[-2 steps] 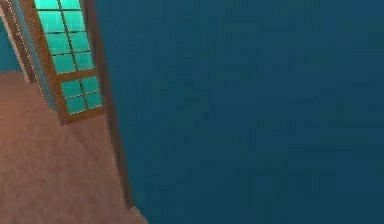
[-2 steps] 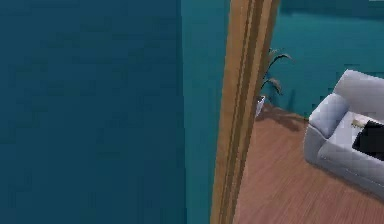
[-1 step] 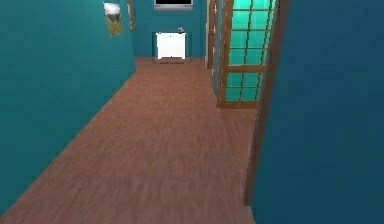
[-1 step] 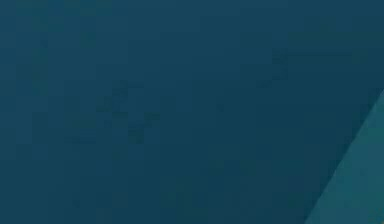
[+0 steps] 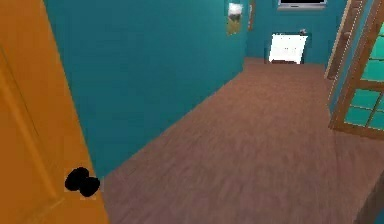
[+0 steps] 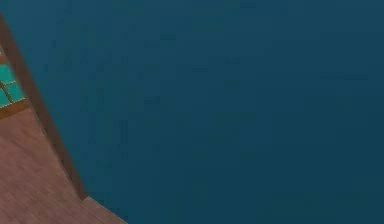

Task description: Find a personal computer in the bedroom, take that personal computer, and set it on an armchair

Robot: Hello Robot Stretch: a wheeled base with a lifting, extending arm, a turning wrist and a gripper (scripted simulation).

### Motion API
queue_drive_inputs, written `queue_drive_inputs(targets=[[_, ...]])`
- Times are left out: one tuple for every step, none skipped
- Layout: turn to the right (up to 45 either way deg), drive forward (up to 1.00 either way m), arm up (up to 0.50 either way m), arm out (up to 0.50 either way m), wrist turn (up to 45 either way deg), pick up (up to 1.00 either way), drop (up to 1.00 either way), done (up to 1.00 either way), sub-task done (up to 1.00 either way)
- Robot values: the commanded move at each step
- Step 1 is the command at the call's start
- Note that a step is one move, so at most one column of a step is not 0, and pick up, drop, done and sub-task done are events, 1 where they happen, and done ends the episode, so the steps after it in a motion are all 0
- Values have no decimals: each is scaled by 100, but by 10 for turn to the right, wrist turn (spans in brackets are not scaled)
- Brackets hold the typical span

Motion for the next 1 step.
queue_drive_inputs(targets=[[0, 10, 0, 0, 0, 0, 0, 0, 0]])
